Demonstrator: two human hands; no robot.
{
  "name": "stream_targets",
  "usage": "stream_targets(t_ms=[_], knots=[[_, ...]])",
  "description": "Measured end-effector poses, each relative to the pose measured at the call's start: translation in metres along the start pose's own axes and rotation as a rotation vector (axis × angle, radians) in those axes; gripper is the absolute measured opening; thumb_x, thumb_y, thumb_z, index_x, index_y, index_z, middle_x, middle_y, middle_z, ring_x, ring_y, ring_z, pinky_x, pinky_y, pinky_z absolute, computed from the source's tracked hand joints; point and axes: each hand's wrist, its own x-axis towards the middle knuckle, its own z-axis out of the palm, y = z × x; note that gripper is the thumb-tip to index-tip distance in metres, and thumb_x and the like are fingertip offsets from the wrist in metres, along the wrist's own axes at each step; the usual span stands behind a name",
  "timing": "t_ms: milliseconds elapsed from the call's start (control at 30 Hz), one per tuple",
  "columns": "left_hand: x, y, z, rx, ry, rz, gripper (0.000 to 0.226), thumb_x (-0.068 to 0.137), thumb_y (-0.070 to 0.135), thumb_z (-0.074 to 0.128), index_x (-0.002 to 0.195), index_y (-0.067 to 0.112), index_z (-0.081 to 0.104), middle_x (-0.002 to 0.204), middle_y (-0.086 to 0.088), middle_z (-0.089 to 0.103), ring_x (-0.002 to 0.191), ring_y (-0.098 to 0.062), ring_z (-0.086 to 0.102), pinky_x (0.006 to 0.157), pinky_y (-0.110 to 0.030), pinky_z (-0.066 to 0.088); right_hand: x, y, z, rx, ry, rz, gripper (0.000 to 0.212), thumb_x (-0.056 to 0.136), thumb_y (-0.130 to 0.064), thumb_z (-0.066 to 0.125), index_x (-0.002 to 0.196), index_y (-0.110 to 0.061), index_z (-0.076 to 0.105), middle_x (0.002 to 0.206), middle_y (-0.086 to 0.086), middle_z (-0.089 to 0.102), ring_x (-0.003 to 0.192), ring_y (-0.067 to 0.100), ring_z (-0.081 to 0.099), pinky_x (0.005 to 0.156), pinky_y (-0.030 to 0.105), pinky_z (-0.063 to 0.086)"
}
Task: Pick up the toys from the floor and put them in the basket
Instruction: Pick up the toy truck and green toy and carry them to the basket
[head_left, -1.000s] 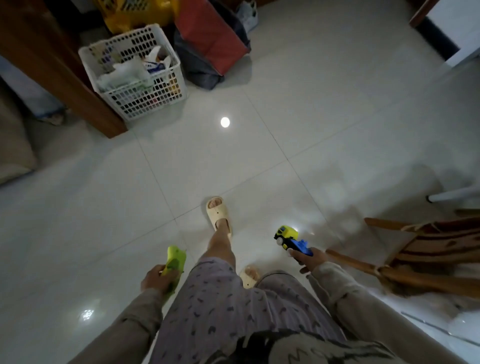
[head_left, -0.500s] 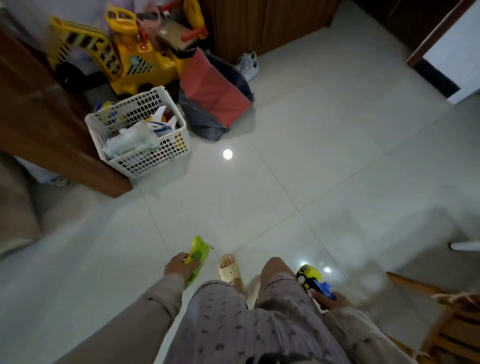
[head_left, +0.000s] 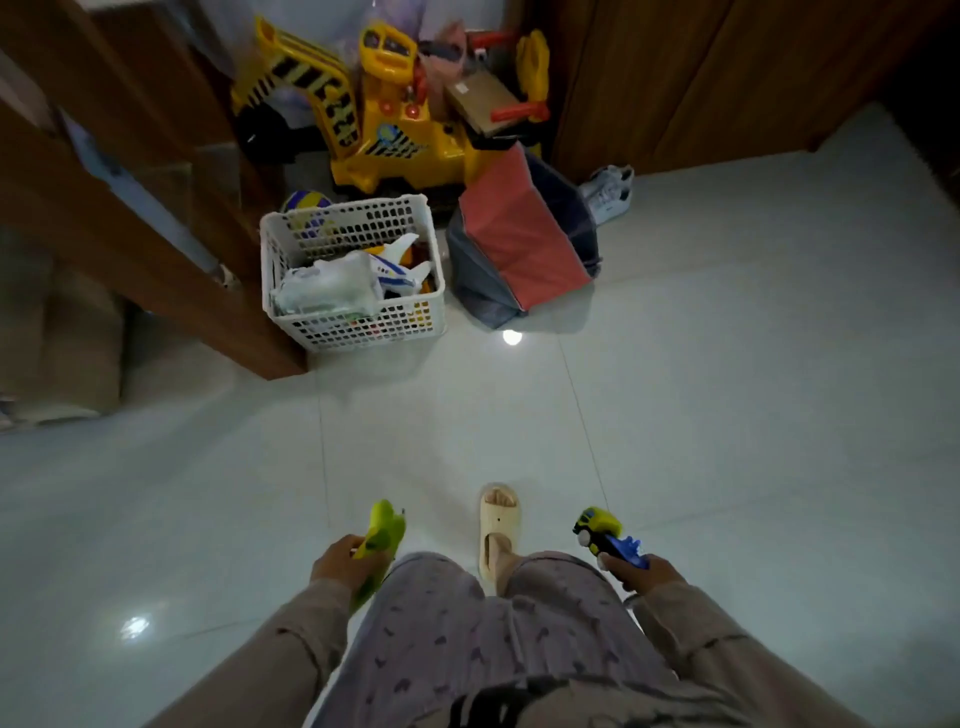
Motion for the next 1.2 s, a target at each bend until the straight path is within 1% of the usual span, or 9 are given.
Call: stream_targets(t_ms=[100,233,400,600,733,867,967,1100,1200], knots=[[-0.001,-0.001,-0.002,-0.044,0.049,-0.086,0.073,0.053,0.054,0.049,0.111,0.013,0.063,0.120,-0.017,0.065,0.114,-0.032,0.058,0.096,-0.033,0.042,0.017,-0.064,-0.029,-0.095,0.000,-0.069,0.039,0.079,-0.040,0.071,0.092,-0.004,0.062,0.088,0.016,0.060,0.087,0.031,0.058,0.095,0.044,0.049],[0.001,-0.001,-0.008,-0.168,0.063,-0.161,0.079,0.050,0.046,0.051,0.117,0.007,0.062,0.124,-0.019,0.064,0.116,-0.033,0.057,0.095,-0.033,0.041,0.027,-0.141,-0.052,-0.233,0.011,-0.144,0.047,0.076,-0.050,0.069,0.096,-0.008,0.060,0.088,0.012,0.063,0.086,0.030,0.063,0.083,0.033,0.049],[0.019,0.016,-0.027,-0.216,0.069,-0.242,0.077,0.049,0.049,0.051,0.112,0.008,0.065,0.121,-0.020,0.065,0.115,-0.033,0.059,0.092,-0.033,0.042,0.042,-0.216,-0.051,-0.242,-0.051,-0.202,0.045,0.079,-0.042,0.070,0.105,-0.008,0.056,0.097,0.010,0.061,0.079,0.028,0.064,0.077,0.032,0.049],[0.076,0.076,-0.092,-0.243,0.066,-0.268,0.080,0.049,0.046,0.050,0.118,0.007,0.059,0.127,-0.019,0.062,0.118,-0.032,0.056,0.096,-0.033,0.039,0.067,-0.274,-0.037,-0.303,-0.047,-0.138,0.043,0.077,-0.046,0.071,0.097,-0.011,0.057,0.091,0.014,0.065,0.085,0.031,0.066,0.087,0.037,0.051],[0.124,0.133,-0.162,-0.218,0.069,-0.233,0.081,0.051,0.048,0.048,0.122,0.009,0.055,0.130,-0.017,0.060,0.121,-0.031,0.055,0.098,-0.032,0.039,0.076,-0.305,-0.029,-0.264,-0.040,-0.043,0.041,0.080,-0.035,0.071,0.100,-0.002,0.058,0.079,0.012,0.062,0.084,0.032,0.059,0.093,0.045,0.049],[0.170,0.190,-0.227,-0.171,0.088,-0.121,0.056,0.078,0.043,0.065,0.121,0.009,0.054,0.127,-0.018,0.060,0.119,-0.032,0.056,0.096,-0.032,0.040,0.086,-0.345,-0.018,-0.204,-0.021,0.055,0.052,0.083,-0.031,0.069,0.115,0.009,0.058,0.091,0.016,0.061,0.081,0.027,0.057,0.076,0.031,0.041],[0.200,0.223,-0.264,-0.105,0.092,-0.062,0.030,0.082,0.038,0.063,0.101,0.015,0.054,0.124,-0.018,0.062,0.115,-0.032,0.056,0.089,-0.031,0.041,0.086,-0.385,-0.008,-0.154,-0.011,0.065,0.050,0.082,-0.032,0.069,0.111,0.008,0.059,0.097,0.021,0.063,0.090,0.032,0.060,0.076,0.030,0.038],[0.232,0.252,-0.294,-0.111,0.083,-0.058,0.028,0.081,0.038,0.064,0.092,0.017,0.048,0.123,-0.018,0.061,0.115,-0.033,0.055,0.091,-0.033,0.041,0.088,-0.442,0.009,-0.204,-0.032,0.024,0.034,0.079,-0.038,0.072,0.083,-0.006,0.059,0.088,0.015,0.060,0.089,0.031,0.063,0.078,0.033,0.045],[0.255,0.262,-0.297,-0.153,0.073,-0.073,0.031,0.082,0.038,0.064,0.099,0.014,0.055,0.123,-0.018,0.061,0.116,-0.033,0.055,0.093,-0.033,0.041,0.105,-0.477,0.027,-0.246,-0.065,0.015,0.033,0.078,-0.037,0.072,0.083,-0.009,0.055,0.090,0.014,0.061,0.099,0.038,0.066,0.079,0.035,0.047]])
